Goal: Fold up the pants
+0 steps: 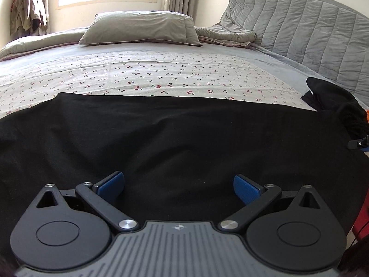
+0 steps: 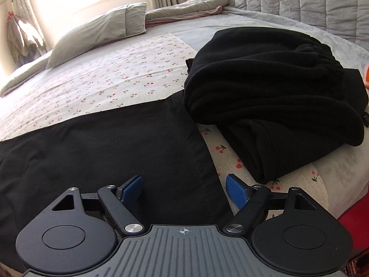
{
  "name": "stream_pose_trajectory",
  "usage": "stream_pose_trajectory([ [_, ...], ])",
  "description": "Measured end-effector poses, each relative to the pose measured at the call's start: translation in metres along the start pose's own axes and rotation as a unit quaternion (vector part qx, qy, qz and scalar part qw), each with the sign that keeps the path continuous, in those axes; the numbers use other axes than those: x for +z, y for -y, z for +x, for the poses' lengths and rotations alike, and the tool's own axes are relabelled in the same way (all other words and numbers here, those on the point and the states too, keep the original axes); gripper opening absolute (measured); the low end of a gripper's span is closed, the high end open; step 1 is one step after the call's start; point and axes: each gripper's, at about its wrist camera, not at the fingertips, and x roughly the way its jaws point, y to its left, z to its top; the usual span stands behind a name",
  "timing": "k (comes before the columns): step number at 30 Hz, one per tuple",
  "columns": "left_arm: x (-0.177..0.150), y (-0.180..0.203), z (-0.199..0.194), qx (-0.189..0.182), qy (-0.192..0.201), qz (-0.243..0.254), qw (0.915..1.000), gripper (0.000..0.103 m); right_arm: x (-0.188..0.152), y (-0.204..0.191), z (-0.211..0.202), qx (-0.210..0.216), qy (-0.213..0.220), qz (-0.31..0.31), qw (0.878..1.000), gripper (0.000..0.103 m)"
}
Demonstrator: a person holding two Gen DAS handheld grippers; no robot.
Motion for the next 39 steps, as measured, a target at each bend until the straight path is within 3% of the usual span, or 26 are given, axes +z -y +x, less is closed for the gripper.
stream_pose_trajectory([
  [6, -0.002, 0.0, 0.0, 0.001, 0.002, 0.012, 0.9999, 0.103, -0.006, -0.01, -0.001, -0.024, 0.001, -0.031, 0.999, 0.061],
  [9, -0.002, -0.001, -0.001, -0.001, 0.002, 0.01, 1.0, 0.103, -0.008, -0.016, -0.002, -0.019, -0.002, -0.046, 0.999, 0.044],
  [11, -0.001, -0.002, -0.002, -0.004, 0.002, 0.008, 1.0, 0.103, -0.008, -0.017, -0.003, -0.004, -0.005, -0.041, 0.999, 0.025],
  [14, -0.001, -0.004, -0.004, -0.012, 0.002, -0.001, 0.9999, 0.103, -0.007, -0.018, -0.004, -0.008, -0.003, -0.035, 0.999, 0.01],
  [17, 0.002, -0.004, -0.004, -0.029, 0.0, -0.02, 0.9994, 0.103, -0.004, -0.021, -0.01, 0.0, 0.007, -0.028, 1.0, 0.007],
  [23, 0.008, -0.014, -0.007, -0.086, -0.001, -0.082, 0.9929, 0.103, 0.007, -0.053, -0.022, 0.077, 0.035, -0.033, 0.996, 0.006],
  [29, 0.012, -0.019, -0.004, -0.172, -0.001, -0.138, 0.9754, 0.097, 0.012, -0.107, -0.014, 0.139, 0.024, -0.077, 0.987, 0.006],
  [34, 0.014, -0.02, 0.001, -0.233, -0.009, -0.174, 0.9567, 0.084, 0.01, -0.148, -0.004, 0.191, -0.004, -0.104, 0.976, 0.006],
  [39, 0.016, -0.022, 0.011, -0.261, -0.016, -0.206, 0.943, 0.078, 0.006, -0.19, 0.0, 0.222, -0.014, -0.142, 0.964, 0.006],
])
